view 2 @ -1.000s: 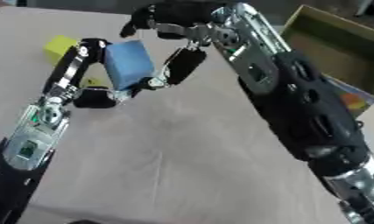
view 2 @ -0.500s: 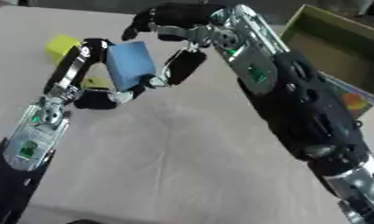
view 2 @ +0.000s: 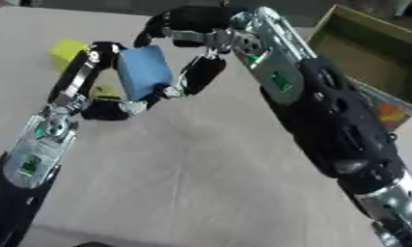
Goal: Pick up the objects with one hand, pass them to the other hand, and then place them into the box on the other side of the table.
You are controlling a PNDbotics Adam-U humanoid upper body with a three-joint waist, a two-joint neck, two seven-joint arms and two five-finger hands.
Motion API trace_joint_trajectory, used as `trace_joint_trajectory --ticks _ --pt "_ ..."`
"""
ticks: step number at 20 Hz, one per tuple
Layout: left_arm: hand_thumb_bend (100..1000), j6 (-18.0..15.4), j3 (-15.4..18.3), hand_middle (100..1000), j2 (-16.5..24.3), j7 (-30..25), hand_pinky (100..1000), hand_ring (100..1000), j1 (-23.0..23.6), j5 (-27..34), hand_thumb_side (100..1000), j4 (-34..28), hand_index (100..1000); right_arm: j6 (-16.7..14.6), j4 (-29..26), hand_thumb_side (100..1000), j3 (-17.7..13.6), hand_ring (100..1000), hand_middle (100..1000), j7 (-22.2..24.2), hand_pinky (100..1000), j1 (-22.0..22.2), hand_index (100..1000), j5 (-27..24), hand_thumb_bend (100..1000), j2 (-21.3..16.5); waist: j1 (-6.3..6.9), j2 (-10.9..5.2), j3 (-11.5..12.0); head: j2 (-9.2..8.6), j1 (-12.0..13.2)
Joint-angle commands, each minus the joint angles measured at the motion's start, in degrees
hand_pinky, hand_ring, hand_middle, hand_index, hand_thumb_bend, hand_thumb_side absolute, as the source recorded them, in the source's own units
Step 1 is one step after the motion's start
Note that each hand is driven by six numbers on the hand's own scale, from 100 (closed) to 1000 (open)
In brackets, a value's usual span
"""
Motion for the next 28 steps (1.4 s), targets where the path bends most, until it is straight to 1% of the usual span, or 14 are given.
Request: trace_joint_trajectory --ticks 1,4,10,12,13,14,15,16,17,18,22,24,27,28 --pt "100 -0.2 0.0 481 0.4 0.2 567 526 -1.1 0.2 100 -1.6 452 -0.2 -0.1 441 -0.3 1000 824 0.5 983 -1.5 899 -0.1 347 -0.2 0.16 -0.76 0.0 0.11 0.2" --pt "100 -0.3 0.0 480 0.4 0.5 567 525 -1.1 0.4 100 -1.7 452 -0.3 0.3 436 -0.4 1000 822 1.0 987 -1.5 898 -0.2 339 -0.1 0.14 -0.7 0.1 0.12 0.2" --pt "100 -0.4 0.0 481 0.3 0.4 568 526 -1.1 0.2 100 -1.7 452 0.2 0.9 365 -0.5 1000 760 1.5 984 -1.4 855 -1.3 282 0.1 0.18 -0.64 0.1 0.23 0.2" --pt "100 -0.4 0.0 481 0.3 0.4 568 526 -1.2 0.2 100 -1.7 453 0.5 1.0 328 -0.6 1000 725 1.4 976 -1.4 827 -1.6 268 0.2 0.2 -0.65 0.0 0.24 0.2" --pt "100 -0.4 0.0 481 0.3 0.4 568 526 -1.2 0.2 100 -1.7 453 0.7 1.0 277 -0.6 1000 693 1.3 972 -1.4 803 -1.8 264 0.2 0.19 -0.65 0.0 0.25 0.2" --pt "100 -0.4 0.0 481 0.2 0.4 568 526 -1.2 0.3 100 -1.7 453 0.9 1.0 255 -0.6 1000 673 1.2 970 -1.4 790 -2.1 252 0.2 0.19 -0.65 0.0 0.27 0.2" --pt "100 -0.4 0.0 481 0.2 0.3 569 526 -1.2 0.3 100 -1.7 454 1.3 1.1 189 -0.7 1000 618 0.9 963 -1.3 760 -2.4 199 0.3 0.19 -0.65 0.0 0.3 0.2" --pt "100 -0.4 0.0 481 0.2 0.3 569 526 -1.2 0.3 100 -1.7 454 1.7 1.2 166 -0.7 1000 596 0.6 961 -1.3 746 -2.7 176 0.3 0.2 -0.65 0.0 0.31 0.3" --pt "100 -0.4 0.0 481 0.2 0.2 570 527 -1.2 0.2 100 -1.7 454 2.2 1.2 149 -0.7 1000 552 0.3 959 -1.3 718 -3.1 136 0.4 0.2 -0.65 0.0 0.32 0.3" --pt "100 -0.4 0.0 481 0.2 0.2 570 527 -1.2 0.2 100 -1.7 455 2.6 1.3 139 -0.8 1000 536 -0.2 955 -1.3 699 -3.6 112 0.4 0.21 -0.64 0.0 0.33 0.3" --pt "100 -0.1 0.2 484 0.2 0.3 573 528 -1.1 0.1 100 -1.5 465 4.1 1.2 104 -0.7 984 485 -1.8 939 -1.2 628 -5.3 100 0.4 0.23 -0.62 0.0 0.38 0.4" --pt "100 0.2 0.3 503 0.2 0.3 589 541 -1.1 0.1 100 -1.3 513 4.6 1.1 100 -0.6 967 467 -2.3 934 -1.3 599 -6.1 100 0.3 0.25 -0.63 0.0 0.37 0.4" --pt "100 1.1 0.5 585 0.3 0.2 661 611 -1.1 -0.8 100 -0.9 698 5.5 1.0 100 -0.7 937 429 -3.2 923 -1.3 555 -7.0 100 0.2 0.29 -0.67 0.0 0.35 0.4" --pt "100 1.5 0.6 592 0.3 0.4 665 617 -1.1 -1.4 100 -0.8 714 5.8 0.9 100 -0.7 931 421 -3.6 920 -1.3 546 -7.2 100 0.2 0.3 -0.69 0.0 0.36 0.4"
